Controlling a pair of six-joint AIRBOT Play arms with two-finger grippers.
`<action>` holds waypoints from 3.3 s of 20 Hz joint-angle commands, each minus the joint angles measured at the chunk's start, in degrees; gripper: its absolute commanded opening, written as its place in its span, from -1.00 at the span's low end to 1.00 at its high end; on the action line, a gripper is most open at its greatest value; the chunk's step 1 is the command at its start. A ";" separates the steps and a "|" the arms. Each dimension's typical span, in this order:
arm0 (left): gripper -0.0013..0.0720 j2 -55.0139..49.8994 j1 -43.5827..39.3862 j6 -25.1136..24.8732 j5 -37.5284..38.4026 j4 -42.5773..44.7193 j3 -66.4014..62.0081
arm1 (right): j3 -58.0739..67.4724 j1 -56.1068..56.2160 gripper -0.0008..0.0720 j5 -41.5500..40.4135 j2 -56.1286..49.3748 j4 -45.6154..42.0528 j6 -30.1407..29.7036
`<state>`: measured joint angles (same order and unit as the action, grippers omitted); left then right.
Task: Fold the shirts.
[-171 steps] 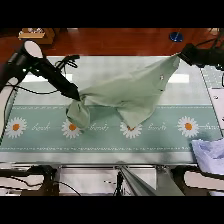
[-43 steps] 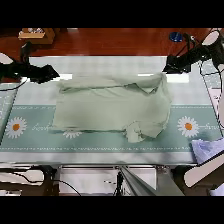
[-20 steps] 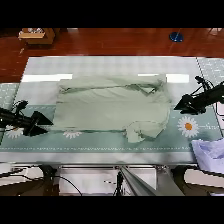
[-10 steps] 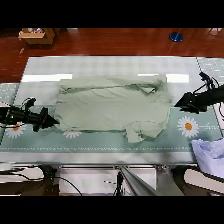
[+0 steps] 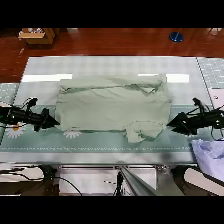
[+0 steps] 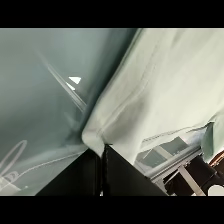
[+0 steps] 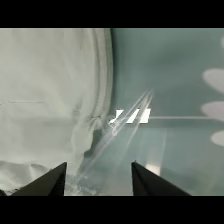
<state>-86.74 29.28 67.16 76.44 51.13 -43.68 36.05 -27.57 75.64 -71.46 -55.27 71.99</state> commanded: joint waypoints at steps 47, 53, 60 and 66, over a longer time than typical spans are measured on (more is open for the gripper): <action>-0.90 36.26 -8.07 10.43 13.66 9.25 -39.85 | 73.68 10.58 -0.93 22.75 1.79 -17.07 12.59; -0.90 13.92 -14.38 6.40 -2.95 7.96 -37.59 | 73.68 17.27 -0.93 10.60 -18.34 -17.27 12.70; -0.90 -2.36 -18.69 -5.20 -19.76 8.00 -45.05 | 73.68 19.93 -0.93 -6.23 -29.03 -17.20 12.66; -0.90 -11.15 -22.49 -6.69 -30.03 8.00 -45.22 | 73.68 20.06 -0.93 -10.67 -37.13 -16.74 12.11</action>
<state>-93.69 8.43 61.87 51.79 59.22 -88.55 109.75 -7.73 67.68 -104.95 -72.25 84.64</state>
